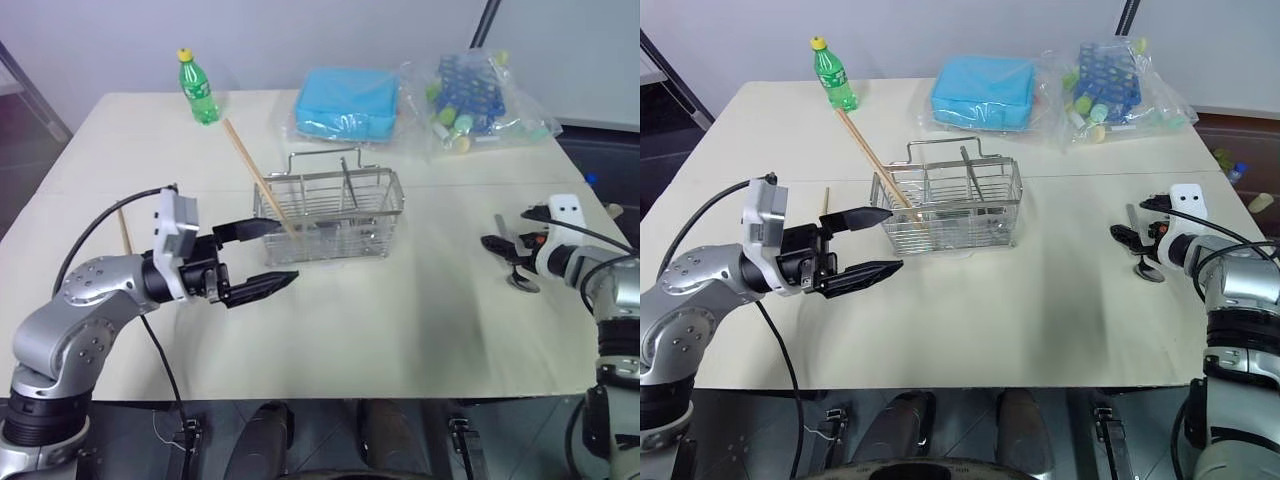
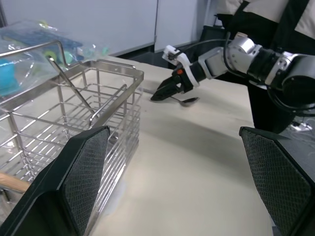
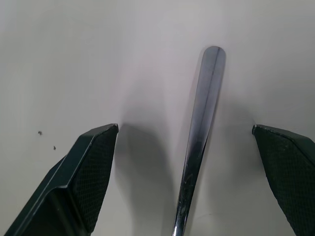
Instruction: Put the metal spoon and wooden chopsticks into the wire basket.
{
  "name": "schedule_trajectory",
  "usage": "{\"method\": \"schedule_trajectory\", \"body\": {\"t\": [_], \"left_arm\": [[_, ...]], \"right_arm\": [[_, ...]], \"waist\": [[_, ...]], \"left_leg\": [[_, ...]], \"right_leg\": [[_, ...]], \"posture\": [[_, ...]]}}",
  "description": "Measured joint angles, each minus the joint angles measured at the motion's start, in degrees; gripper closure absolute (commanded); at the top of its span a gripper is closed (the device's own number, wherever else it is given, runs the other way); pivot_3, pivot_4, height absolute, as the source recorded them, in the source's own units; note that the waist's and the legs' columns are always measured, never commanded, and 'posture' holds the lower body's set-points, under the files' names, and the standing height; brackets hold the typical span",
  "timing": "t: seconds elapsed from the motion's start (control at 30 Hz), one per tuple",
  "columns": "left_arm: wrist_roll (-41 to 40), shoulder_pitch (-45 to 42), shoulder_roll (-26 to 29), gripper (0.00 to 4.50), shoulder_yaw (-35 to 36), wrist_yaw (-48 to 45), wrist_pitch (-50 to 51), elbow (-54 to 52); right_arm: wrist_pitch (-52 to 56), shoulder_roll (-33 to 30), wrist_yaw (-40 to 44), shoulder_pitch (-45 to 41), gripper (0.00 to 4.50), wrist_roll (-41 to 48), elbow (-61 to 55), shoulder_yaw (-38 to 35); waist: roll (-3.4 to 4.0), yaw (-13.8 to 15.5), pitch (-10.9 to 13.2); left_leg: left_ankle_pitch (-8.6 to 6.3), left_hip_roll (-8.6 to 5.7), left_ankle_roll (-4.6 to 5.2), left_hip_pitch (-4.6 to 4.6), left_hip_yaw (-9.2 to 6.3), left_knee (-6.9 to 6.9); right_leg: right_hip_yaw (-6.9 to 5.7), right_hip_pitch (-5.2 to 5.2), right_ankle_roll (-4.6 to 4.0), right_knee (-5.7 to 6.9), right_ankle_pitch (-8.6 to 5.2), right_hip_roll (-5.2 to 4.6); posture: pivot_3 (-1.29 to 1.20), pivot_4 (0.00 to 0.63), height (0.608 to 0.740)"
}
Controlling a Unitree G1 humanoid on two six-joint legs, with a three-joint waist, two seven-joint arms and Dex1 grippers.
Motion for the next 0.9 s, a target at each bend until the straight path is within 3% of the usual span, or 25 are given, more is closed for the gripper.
{"method": "schedule_trajectory", "body": {"t": [0.37, 0.9], "left_arm": [[0.1, 0.5, -0.5, 0.07, 0.0, 0.5, -0.2, 0.0], [1.4, 1.1, -2.5, 0.07, -0.1, 2.0, -1.6, -0.6]], "right_arm": [[0.5, -0.9, 0.7, 2.6, 0.00, -1.8, -4.8, 2.2], [9.2, 3.4, -9.0, 3.3, 0.00, -2.1, -11.2, -0.4]], "waist": [[-0.01, 0.0, 0.0], [-0.55, 0.1, -0.3]], "left_leg": [[0.00, 0.00, 0.00, 0.01, -0.01, -0.01], [0.00, 0.02, 0.00, 0.05, -0.01, 0.03]], "right_leg": [[0.00, 0.00, 0.01, 0.00, 0.00, 0.00], [-0.01, 0.07, -0.05, -0.03, 0.03, 0.01]], "posture": [[0.00, 0.150, 0.740], [0.00, 0.150, 0.740]]}}
